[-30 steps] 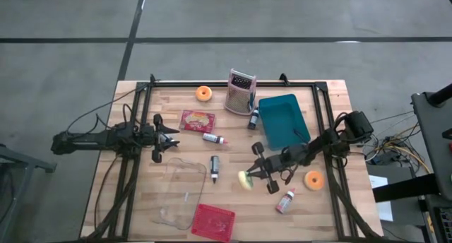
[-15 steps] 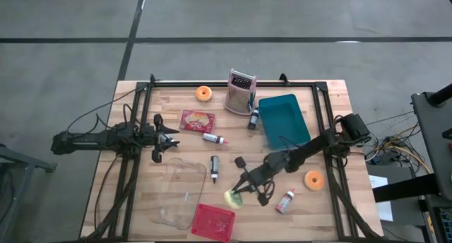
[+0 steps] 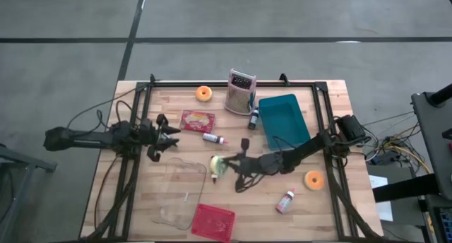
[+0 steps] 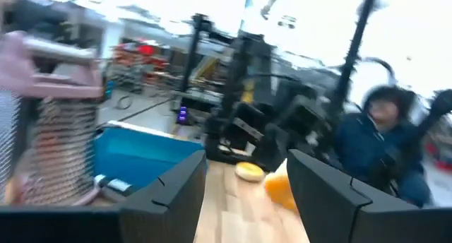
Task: Pick & Place Food Item
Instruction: Put the green donut into the red bin
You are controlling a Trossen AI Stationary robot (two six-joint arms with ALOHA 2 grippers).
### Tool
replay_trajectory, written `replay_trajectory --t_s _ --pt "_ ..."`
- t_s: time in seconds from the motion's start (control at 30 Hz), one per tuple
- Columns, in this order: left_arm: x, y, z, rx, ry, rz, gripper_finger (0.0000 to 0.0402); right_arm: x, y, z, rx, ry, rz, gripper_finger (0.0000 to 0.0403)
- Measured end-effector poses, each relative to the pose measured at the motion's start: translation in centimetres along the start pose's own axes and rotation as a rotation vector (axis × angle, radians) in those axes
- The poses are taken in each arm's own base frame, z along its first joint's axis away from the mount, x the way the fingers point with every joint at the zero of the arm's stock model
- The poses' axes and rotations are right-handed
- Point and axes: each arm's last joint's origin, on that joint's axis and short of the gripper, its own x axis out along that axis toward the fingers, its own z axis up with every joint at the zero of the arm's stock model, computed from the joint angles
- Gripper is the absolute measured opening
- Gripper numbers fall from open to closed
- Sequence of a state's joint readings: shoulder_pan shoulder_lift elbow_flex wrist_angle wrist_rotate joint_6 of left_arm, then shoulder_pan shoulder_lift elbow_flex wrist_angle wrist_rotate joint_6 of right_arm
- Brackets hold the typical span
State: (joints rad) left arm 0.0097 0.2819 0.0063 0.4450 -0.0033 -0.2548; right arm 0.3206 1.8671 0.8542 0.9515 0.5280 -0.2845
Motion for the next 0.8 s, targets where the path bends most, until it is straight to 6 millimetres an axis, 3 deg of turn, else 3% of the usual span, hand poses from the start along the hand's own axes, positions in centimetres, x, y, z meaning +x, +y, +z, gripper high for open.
replay_trajectory --t_s 0.3,0.57,0.8 --pt "2.7 -0.8 1.0 -0.096 0.01 -0.04 0.0203 0.4 -0.5 0.4 -0.133 0.068 -0.18 0.0008" --pt "8.4 -2.8 1.0 0.046 0.182 -0.016 0.0206 0.2 -0.8 0.2 -0.201 0.124 -0.295 0.0008" --pt "12.7 -3.2 0.3 0.08 0.284 0.055 0.0207 0.1 -1.2 0.4 -0.311 0.204 -0.438 0.0008"
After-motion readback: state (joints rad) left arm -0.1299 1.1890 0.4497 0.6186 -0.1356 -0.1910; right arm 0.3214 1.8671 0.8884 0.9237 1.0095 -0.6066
